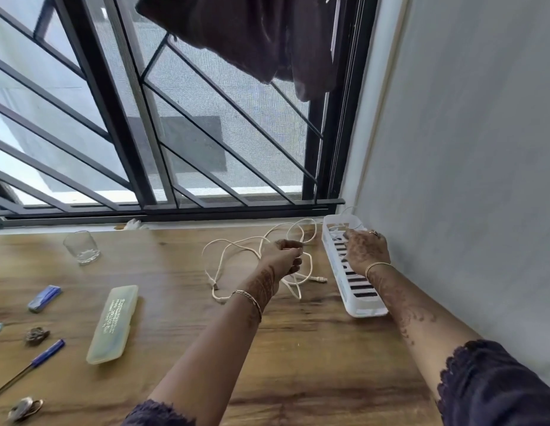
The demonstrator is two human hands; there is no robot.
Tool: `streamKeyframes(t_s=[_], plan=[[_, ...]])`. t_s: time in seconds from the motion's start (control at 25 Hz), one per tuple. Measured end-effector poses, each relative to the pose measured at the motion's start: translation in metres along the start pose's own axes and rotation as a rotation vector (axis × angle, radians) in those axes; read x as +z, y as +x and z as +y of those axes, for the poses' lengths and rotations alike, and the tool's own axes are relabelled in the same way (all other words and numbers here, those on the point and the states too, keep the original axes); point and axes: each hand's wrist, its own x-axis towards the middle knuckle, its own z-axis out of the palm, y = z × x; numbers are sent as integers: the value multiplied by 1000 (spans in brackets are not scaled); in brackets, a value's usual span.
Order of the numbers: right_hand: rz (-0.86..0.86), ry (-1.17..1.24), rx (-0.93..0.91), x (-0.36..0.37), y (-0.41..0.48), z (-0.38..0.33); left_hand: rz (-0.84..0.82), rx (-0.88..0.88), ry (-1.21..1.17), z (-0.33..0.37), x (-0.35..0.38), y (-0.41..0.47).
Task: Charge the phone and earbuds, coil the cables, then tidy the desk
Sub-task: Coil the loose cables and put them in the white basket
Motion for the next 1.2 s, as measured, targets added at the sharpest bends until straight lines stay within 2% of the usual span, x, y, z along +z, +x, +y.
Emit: streamKeyframes(t_s=[0.12,0.28,0.44,0.6,0.76,1.0,1.08,1.2], plan=[[70,121,10,2,5,0,-3,-6,14,2,7,8],[249,301,-21,-10,2,-6,-18,32,24,5,15,16],[398,403,-60,-48,1,-18,-46,100,16,14,27,20],[464,484,-150,-93,1,-33,-44,200,26,29,26,22],[450,660,-204,-127,3,-59,-7,290,21,41,13,22],[178,1235,-109,-135,11,-96,50,377,-72,51,-31,13],[197,1265,-45,-129,14,-105,33,390,-136,55,-50,5],[261,1167,55,-118,23,-114,34,385,-160,57,-76,-6]])
